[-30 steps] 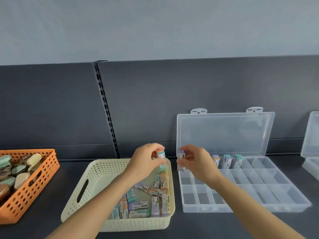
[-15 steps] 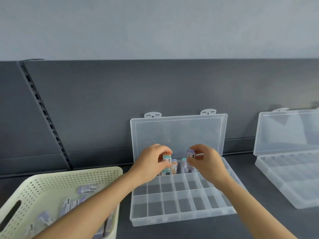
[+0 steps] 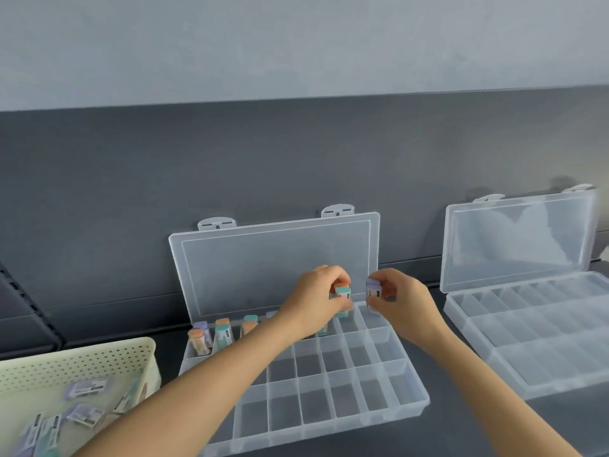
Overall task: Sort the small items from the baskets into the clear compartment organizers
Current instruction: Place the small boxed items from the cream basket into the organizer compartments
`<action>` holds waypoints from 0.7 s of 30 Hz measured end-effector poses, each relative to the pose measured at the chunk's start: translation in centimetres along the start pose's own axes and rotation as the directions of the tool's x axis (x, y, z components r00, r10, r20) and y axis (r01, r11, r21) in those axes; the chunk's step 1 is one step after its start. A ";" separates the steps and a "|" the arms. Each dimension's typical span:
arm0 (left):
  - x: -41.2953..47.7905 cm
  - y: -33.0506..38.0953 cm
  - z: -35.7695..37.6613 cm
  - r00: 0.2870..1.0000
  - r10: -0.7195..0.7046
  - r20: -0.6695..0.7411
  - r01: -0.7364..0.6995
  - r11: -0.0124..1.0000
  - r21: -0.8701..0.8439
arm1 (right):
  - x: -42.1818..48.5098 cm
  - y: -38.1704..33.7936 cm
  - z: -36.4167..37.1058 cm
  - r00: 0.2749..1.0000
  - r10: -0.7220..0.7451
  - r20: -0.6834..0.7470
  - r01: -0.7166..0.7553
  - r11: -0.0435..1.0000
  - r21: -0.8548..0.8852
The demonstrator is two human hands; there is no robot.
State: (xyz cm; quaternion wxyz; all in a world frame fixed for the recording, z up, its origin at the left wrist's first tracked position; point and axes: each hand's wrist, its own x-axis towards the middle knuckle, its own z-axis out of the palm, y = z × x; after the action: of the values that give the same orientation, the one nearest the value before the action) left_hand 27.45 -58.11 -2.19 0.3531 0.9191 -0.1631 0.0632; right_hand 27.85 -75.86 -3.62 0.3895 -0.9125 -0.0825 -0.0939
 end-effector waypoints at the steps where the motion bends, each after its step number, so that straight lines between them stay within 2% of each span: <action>1: 0.3 0.1 0.6 1.000 -0.002 0.005 0.002 1.000 0.014 | 0.1 0.4 -0.1 1.000 -0.010 0.012 0.010 1.000 0.002; 10: 1.8 -0.4 3.8 0.995 -0.073 0.071 0.060 0.983 0.172 | 0.9 3.6 0.6 0.995 0.020 0.101 -0.019 1.000 -0.016; 17: 2.1 -0.6 4.6 0.995 -0.056 0.084 0.021 0.931 0.365 | 2.0 4.0 1.2 0.988 -0.059 0.141 0.063 0.998 -0.029; 21: 2.1 -1.1 4.7 0.991 -0.043 0.123 -0.017 0.895 0.446 | 1.9 4.7 1.7 0.979 -0.097 0.181 0.117 0.988 -0.105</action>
State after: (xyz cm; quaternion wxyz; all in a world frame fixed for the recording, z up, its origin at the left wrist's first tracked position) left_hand 29.81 -61.09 -5.87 0.1221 0.9787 -0.1608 0.0365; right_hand 30.89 -77.66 -7.63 0.3221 -0.9323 -0.1599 -0.0386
